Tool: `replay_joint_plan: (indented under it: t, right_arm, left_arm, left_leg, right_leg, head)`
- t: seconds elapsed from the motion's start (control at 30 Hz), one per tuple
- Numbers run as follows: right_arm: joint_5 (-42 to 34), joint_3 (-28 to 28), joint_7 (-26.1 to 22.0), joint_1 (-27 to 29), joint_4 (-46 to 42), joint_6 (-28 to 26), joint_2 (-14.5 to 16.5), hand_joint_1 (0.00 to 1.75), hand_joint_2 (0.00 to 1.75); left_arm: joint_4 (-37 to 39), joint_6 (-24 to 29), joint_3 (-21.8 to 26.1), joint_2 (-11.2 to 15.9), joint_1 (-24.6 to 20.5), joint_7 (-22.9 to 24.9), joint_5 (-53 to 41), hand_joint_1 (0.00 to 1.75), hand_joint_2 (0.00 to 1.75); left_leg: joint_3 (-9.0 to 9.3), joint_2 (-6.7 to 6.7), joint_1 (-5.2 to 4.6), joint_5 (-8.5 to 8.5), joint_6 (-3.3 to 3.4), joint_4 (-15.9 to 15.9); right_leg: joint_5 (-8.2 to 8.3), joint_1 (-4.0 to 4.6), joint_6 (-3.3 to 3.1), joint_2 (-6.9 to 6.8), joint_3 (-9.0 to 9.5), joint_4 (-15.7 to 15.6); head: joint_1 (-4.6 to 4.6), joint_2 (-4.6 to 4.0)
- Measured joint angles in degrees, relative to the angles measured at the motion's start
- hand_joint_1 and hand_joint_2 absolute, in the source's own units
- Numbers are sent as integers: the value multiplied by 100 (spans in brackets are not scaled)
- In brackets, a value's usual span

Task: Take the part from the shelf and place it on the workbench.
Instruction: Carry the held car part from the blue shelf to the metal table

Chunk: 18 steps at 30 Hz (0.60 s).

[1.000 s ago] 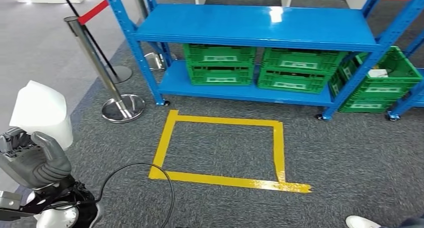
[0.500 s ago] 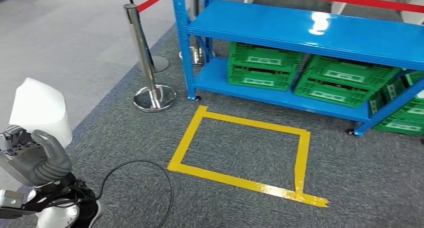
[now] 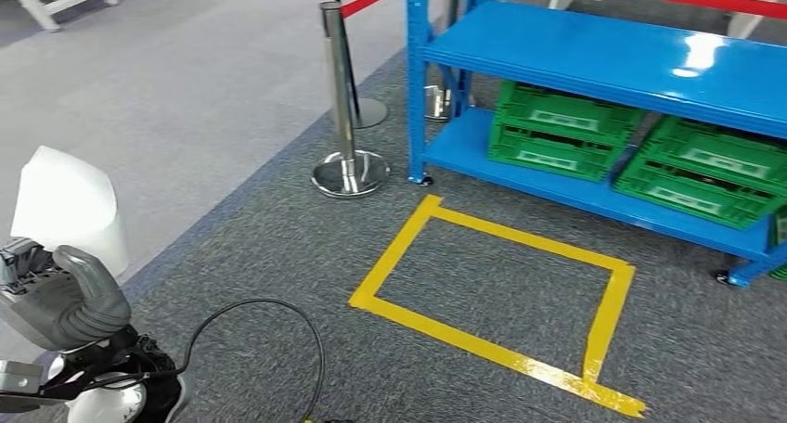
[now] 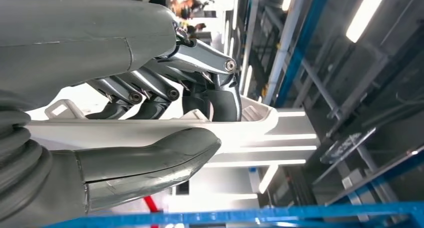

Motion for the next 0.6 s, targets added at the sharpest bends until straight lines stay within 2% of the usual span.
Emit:
replay_joint_plan:
  t: [0.03, 0.1, 0.13, 0.17, 0.23, 0.27, 0.3, 0.37, 0.4, 0.43, 0.47, 0.5, 0.53, 0.57, 0.6]
  right_arm:
    - [2, 0, -2, -9, 0, -1, -1, 0, 0]
    - [3, 0, -5, -21, 0, -1, -1, 0, 0]
    - [3, 0, -7, -24, 0, -1, -1, 0, 0]
    - [4, 0, -8, -27, 0, -1, -1, 0, 0]
    - [5, 0, -9, -42, 0, -1, -2, 0, 0]
    - [7, 0, -9, -50, 0, -2, -3, 0, 0]
    - [8, 0, -10, -56, 0, -2, -5, 0, 0]
    - [12, 0, -9, -50, 1, -2, -8, 0, 0]
    - [13, 0, -9, -38, 1, -1, -10, 0, 0]
    - [14, 0, -8, -24, 1, -1, -13, 0, 0]
    - [14, 0, -5, -12, 0, -1, -17, 0, 0]
    - [14, -1, -4, -6, 0, -1, -23, 0, 0]
    - [14, -1, -2, -5, 0, -1, -29, 0, 0]
    - [13, -2, -1, -5, 1, 0, -35, 0, 0]
    - [13, -2, -2, -5, 1, 0, -39, 0, 0]
  left_arm:
    - [0, 0, -1, 1, -1, -1, -4, 175, 175]
    - [0, 0, -2, 1, -14, -5, -10, 175, 175]
    - [0, 0, -3, 1, -19, -8, -11, 175, 175]
    - [0, 0, -2, 3, -21, -11, -12, 175, 175]
    - [0, 0, 2, 5, -14, -15, -13, 175, 175]
    - [0, 0, 4, 5, -16, -17, -13, 175, 175]
    - [0, 0, 3, 3, -22, -19, -14, 175, 175]
    - [0, 0, -1, -2, -31, -21, -15, 175, 175]
    - [1, 0, -2, -3, -30, -21, -14, 175, 175]
    - [1, 0, -3, -3, -27, -21, -14, 175, 175]
    - [2, 0, -3, -3, -26, -21, -14, 175, 175]
    - [2, 0, -3, -2, -26, -21, -14, 175, 175]
    - [2, 0, -3, -2, -27, -21, -14, 175, 175]
    - [2, 0, -3, -3, -28, -21, -14, 175, 175]
    - [2, 0, -4, -3, -34, -21, -14, 175, 175]
  left_leg:
    - [205, 63, -1, 201, 16, -379]
    - [592, 307, -47, 439, 75, -1120]
    - [684, 394, -74, 470, 107, -1318]
    - [701, 424, -100, 451, 140, -1387]
    - [671, 306, -97, 478, 213, -1420]
    - [672, 246, -82, 500, 255, -1445]
    - [672, 184, -64, 526, 293, -1474]
    - [663, 60, -46, 558, 340, -1496]
    - [651, -12, -49, 564, 349, -1495]
    - [647, -89, -52, 568, 353, -1493]
    - [646, -171, -55, 569, 354, -1491]
    - [650, -255, -57, 570, 354, -1487]
    - [655, -340, -55, 569, 350, -1479]
    - [653, -416, -53, 566, 338, -1466]
    - [636, -493, -58, 559, 318, -1435]
  right_leg:
    - [-8, 3, 7, -69, 12, 0]
    - [-30, 27, 41, -184, 33, 3]
    - [-39, 41, 64, -240, 37, 6]
    - [-43, 52, 90, -297, 39, 5]
    - [-61, 51, 149, -378, 39, 0]
    - [-110, 41, 180, -291, 19, 42]
    - [-220, 31, 205, -138, -53, 193]
    - [-565, 17, 234, 213, -361, 842]
    - [-727, 17, 242, 287, -559, 1244]
    - [-798, 18, 250, 309, -713, 1532]
    - [-763, 19, 254, 318, -785, 1638]
    - [-612, 18, 253, 332, -747, 1510]
    - [-381, 11, 246, 384, -609, 1176]
    - [-179, -2, 235, 523, -439, 780]
    - [-46, -24, 224, 665, -273, 410]
  head:
    - [-1, 0]
    - [0, 0]
    - [6, 0]
    - [8, 1]
    - [13, 1]
    - [20, 1]
    - [36, 0]
    - [65, 0]
    - [72, 0]
    - [70, 0]
    - [70, 0]
    - [70, 0]
    - [70, 0]
    - [72, 0]
    - [69, 0]
